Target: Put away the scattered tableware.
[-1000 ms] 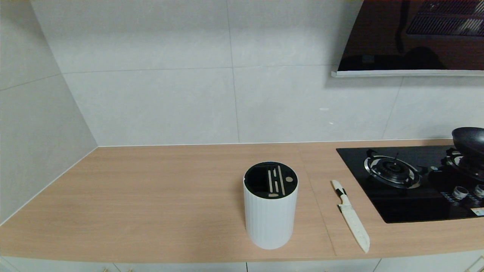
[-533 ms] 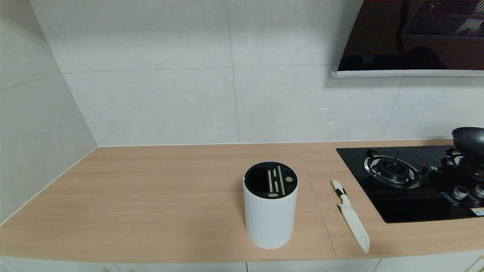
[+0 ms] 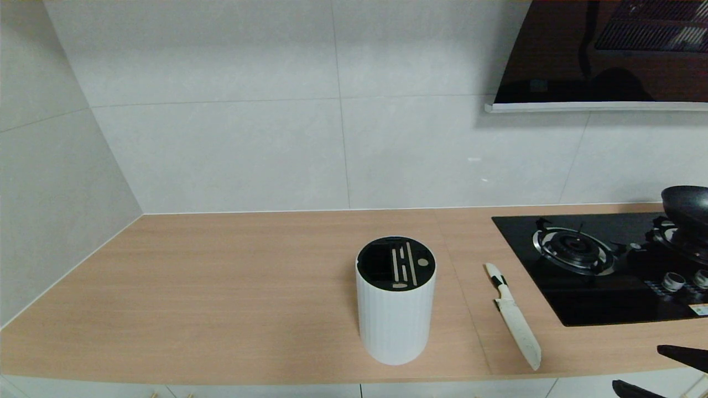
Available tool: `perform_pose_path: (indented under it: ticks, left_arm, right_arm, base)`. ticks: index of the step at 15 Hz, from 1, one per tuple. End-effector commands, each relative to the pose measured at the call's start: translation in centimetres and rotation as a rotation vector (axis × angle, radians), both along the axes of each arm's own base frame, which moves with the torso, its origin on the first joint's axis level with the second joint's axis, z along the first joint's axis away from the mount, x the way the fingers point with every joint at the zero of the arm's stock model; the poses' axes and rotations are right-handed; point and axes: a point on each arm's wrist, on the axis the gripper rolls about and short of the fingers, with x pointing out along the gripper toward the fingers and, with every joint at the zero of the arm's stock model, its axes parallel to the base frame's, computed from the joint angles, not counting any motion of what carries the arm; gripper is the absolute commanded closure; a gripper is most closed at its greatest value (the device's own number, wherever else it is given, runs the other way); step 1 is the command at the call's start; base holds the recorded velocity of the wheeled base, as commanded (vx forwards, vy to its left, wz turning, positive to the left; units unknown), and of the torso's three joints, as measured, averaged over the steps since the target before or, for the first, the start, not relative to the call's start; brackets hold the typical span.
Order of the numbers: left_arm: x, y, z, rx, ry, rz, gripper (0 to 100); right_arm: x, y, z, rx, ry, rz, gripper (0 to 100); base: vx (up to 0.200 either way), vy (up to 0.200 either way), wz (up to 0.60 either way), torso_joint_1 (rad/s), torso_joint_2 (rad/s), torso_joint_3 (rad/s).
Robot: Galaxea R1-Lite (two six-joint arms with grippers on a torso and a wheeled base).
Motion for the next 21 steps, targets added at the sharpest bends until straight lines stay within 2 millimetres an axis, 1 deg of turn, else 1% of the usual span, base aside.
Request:
perform_pose_path:
  ticks: [1, 2, 3, 4, 5, 6, 7, 9, 11, 14, 15, 16, 19, 21]
  left_arm:
    - [0.0, 0.0, 0.0, 0.0, 0.0, 0.001, 0]
    - [0.0, 0.0, 0.0, 0.0, 0.0, 0.001, 0]
    - [0.0, 0.0, 0.0, 0.0, 0.0, -0.001, 0]
    - [0.0, 0.0, 0.0, 0.0, 0.0, 0.001, 0]
    - [0.0, 0.0, 0.0, 0.0, 0.0, -0.001, 0]
    - [0.0, 0.0, 0.0, 0.0, 0.0, -0.001, 0]
    - [0.0, 0.0, 0.0, 0.0, 0.0, 0.001, 0]
    - [0.0, 0.0, 0.0, 0.0, 0.0, 0.001, 0]
    - [0.0, 0.0, 0.0, 0.0, 0.0, 0.001, 0]
    - [0.0, 0.0, 0.0, -0.002, 0.0, -0.001, 0]
    - [0.0, 0.0, 0.0, -0.002, 0.0, -0.001, 0]
    - [0.0, 0.0, 0.0, -0.002, 0.0, 0.001, 0]
    - [0.0, 0.0, 0.0, 0.0, 0.0, -0.001, 0]
    - [0.0, 0.0, 0.0, 0.0, 0.0, 0.001, 0]
  right_arm:
    - [4.8, 1.4, 0.4, -0.031, 0.083, 0.013, 0]
    - [5.4, 1.6, 0.5, -0.032, 0.091, 0.015, 0]
    - [8.0, 2.3, 1.0, -0.046, 0.103, 0.021, 0]
    - [8.2, 2.4, 1.0, -0.047, 0.104, 0.02, 0]
    - [10.5, 3.1, 1.4, -0.049, 0.107, 0.02, 0]
    - [11.2, 3.4, 1.3, -0.044, 0.102, 0.023, 0]
    - [11.8, 3.6, 0.8, -0.039, 0.096, 0.025, 0]
    - [13.2, 4.0, -1.1, -0.051, 0.113, 0.011, 0]
    - [14.5, 4.2, -2.5, -0.102, 0.114, -0.058, 0]
    - [15.5, 4.4, -3.4, -0.114, 0.134, -0.083, 0]
    - [16.2, 4.6, -4.2, -0.102, 0.162, -0.097, 0]
    - [16.4, 4.6, -4.6, -0.095, 0.178, -0.107, 0]
    - [18.2, 5.2, -7.6, -0.094, 0.2, -0.131, 0]
    - [19.4, 5.4, -9.7, -0.083, 0.209, -0.179, 0]
  base:
    - [0.0, 0.0, 0.0, 0.0, 0.0, 0.0]
    - [0.0, 0.0, 0.0, 0.0, 0.0, 0.0]
    - [0.0, 0.0, 0.0, 0.0, 0.0, 0.0]
    - [0.0, 0.0, 0.0, 0.0, 0.0, 0.0]
    - [0.0, 0.0, 0.0, 0.0, 0.0, 0.0]
    - [0.0, 0.0, 0.0, 0.0, 0.0, 0.0]
    - [0.0, 0.0, 0.0, 0.0, 0.0, 0.0]
    - [0.0, 0.0, 0.0, 0.0, 0.0, 0.0]
    - [0.0, 0.0, 0.0, 0.0, 0.0, 0.0]
    - [0.0, 0.0, 0.0, 0.0, 0.0, 0.0]
    - [0.0, 0.0, 0.0, 0.0, 0.0, 0.0]
    - [0.0, 0.0, 0.0, 0.0, 0.0, 0.0]
    - [0.0, 0.0, 0.0, 0.0, 0.0, 0.0]
    - [0.0, 0.0, 0.0, 0.0, 0.0, 0.0]
